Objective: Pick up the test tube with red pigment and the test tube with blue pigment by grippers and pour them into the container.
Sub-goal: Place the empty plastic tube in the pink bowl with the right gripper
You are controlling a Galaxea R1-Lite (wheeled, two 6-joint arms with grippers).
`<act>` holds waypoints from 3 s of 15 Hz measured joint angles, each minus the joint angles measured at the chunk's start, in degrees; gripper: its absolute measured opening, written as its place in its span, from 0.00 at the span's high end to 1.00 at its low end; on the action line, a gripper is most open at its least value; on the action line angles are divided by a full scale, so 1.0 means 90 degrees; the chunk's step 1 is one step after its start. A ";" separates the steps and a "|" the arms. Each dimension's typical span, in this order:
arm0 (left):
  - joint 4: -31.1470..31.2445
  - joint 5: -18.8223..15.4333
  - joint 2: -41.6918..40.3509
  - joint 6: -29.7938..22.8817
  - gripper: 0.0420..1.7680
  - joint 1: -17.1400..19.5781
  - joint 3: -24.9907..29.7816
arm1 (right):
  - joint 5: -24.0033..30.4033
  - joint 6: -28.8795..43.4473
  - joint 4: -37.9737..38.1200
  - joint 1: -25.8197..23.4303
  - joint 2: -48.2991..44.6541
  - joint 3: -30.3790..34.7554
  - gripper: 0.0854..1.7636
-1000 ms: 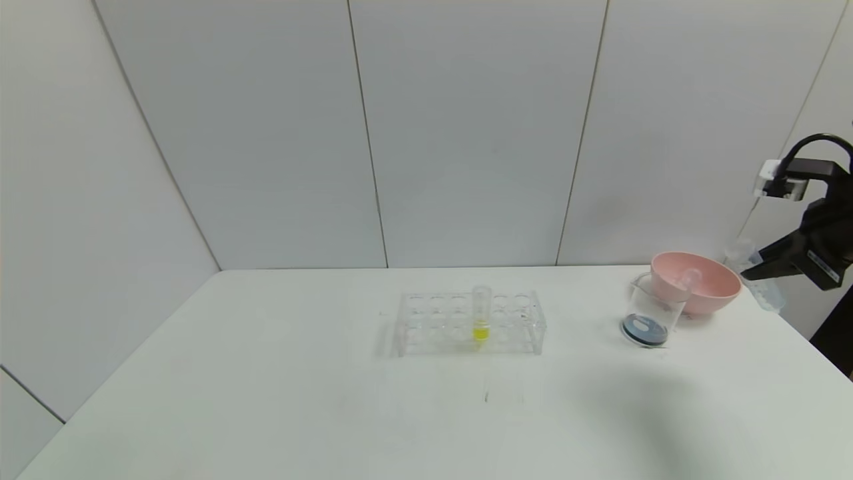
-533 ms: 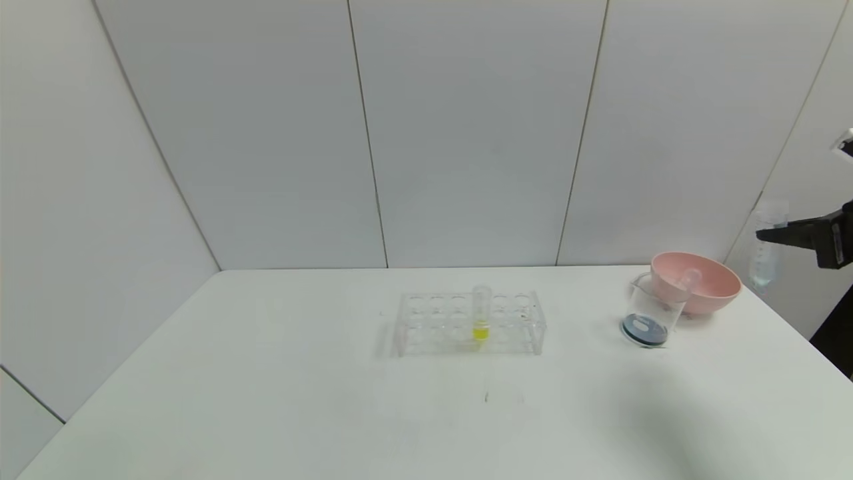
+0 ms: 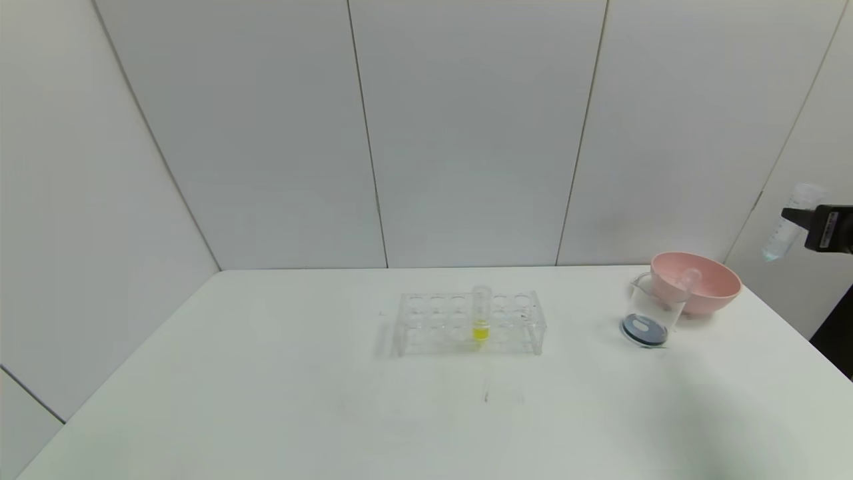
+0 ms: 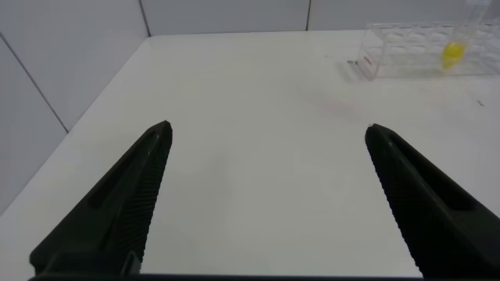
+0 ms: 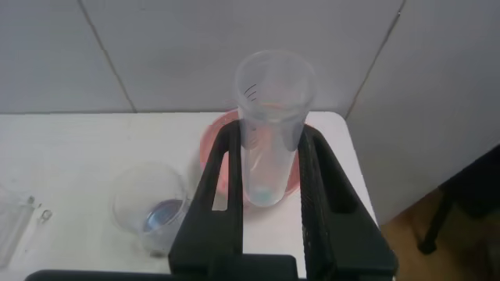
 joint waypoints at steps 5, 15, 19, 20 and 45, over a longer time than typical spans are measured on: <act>0.0000 0.0000 0.0000 0.0000 0.00 0.0000 0.0000 | -0.0647 0.0157 -0.1661 0.0122 0.0979 0.0047 0.76; 0.0000 0.0000 0.0000 0.0000 0.00 0.0000 0.0000 | -0.1363 0.0182 -0.2442 0.0576 0.2659 -0.0553 0.76; 0.0000 0.0000 0.0000 0.0000 0.00 0.0000 0.0000 | -0.1372 0.0252 -0.2452 0.0658 0.2851 -0.0599 0.76; 0.0000 0.0000 0.0000 0.0000 0.00 0.0000 0.0000 | -0.1375 0.0321 -0.2442 0.0680 0.2876 -0.0610 0.76; 0.0000 0.0000 0.0000 0.0000 0.00 0.0000 0.0000 | -0.1490 0.0642 -0.2464 0.1868 -0.1061 0.2557 0.07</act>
